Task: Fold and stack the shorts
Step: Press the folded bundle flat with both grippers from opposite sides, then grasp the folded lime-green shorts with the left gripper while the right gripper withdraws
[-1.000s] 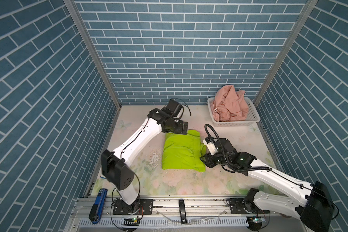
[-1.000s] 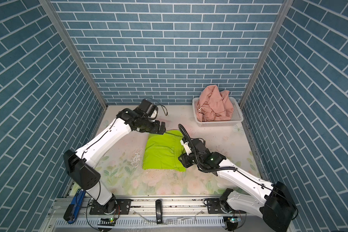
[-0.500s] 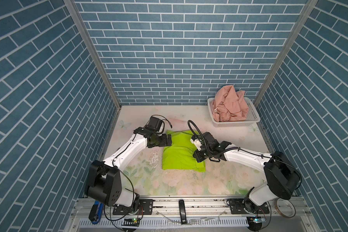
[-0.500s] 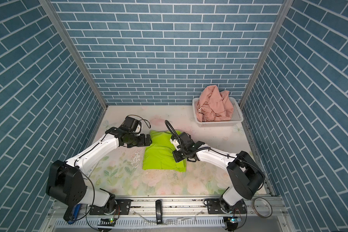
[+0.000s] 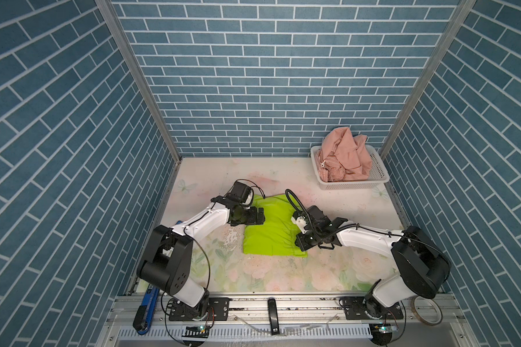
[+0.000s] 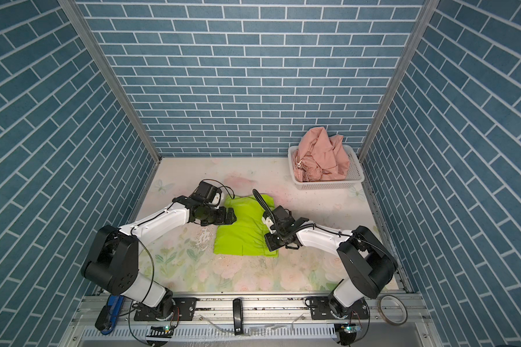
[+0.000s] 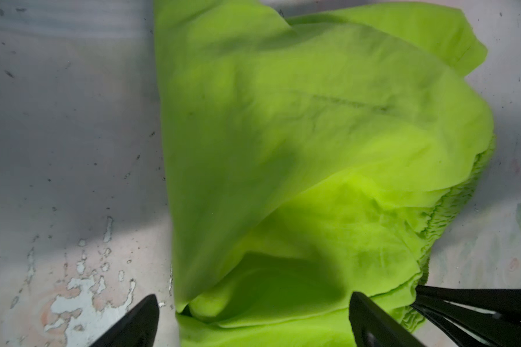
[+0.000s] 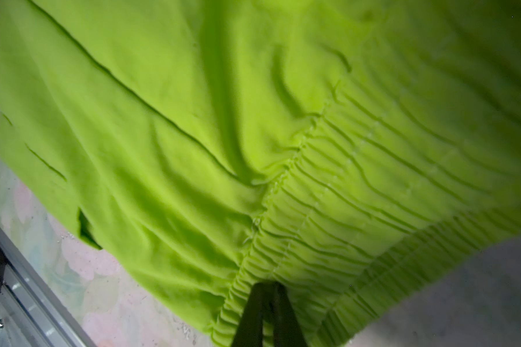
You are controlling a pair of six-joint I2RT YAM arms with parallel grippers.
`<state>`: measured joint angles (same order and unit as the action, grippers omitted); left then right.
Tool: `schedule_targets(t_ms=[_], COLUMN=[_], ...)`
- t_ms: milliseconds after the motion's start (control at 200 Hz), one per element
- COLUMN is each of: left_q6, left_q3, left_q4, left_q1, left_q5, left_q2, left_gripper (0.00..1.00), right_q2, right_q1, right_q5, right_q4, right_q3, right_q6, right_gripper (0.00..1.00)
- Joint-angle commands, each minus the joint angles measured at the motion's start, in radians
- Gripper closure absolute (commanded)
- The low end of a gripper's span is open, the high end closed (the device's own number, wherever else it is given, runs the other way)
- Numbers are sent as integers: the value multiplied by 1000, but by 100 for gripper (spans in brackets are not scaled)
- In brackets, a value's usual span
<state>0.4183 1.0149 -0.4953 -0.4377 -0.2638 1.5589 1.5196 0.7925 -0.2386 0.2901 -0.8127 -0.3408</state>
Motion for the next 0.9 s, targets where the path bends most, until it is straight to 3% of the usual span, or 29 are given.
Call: schedule_targets(t_ms=[0,85,245,340,450,735,895], left_q6=[-12,-18,-14,-25,-51,-91,-89], left_q3=[22,27,15,29,90,162,128], left_q4=[-7,-14,-48,-114,-221,-339,-366], left_q1=[-8,-11,-21,-19,-3,62,65], left_q5=[17,12,10,71,140,169,194], left_q2=[-61,-88,-110,-149,-192,-297,-331], left_gripper=[0,0,0,0,0,0,0], right_q2=[-102,-116,-32,39,115,347,491], right_q1=[-8,-32,-46,-35,31,138,140], right_q5=[56,83,72,28,65,16,-5], right_q4=[94,113,100,119,171,72,25], right_q3=[-70,-106,-169,-194,-219,-318,-493], right_q6=[-5,14,43,64,115,68,24], right_gripper=[73,66,63,56,50,48,48])
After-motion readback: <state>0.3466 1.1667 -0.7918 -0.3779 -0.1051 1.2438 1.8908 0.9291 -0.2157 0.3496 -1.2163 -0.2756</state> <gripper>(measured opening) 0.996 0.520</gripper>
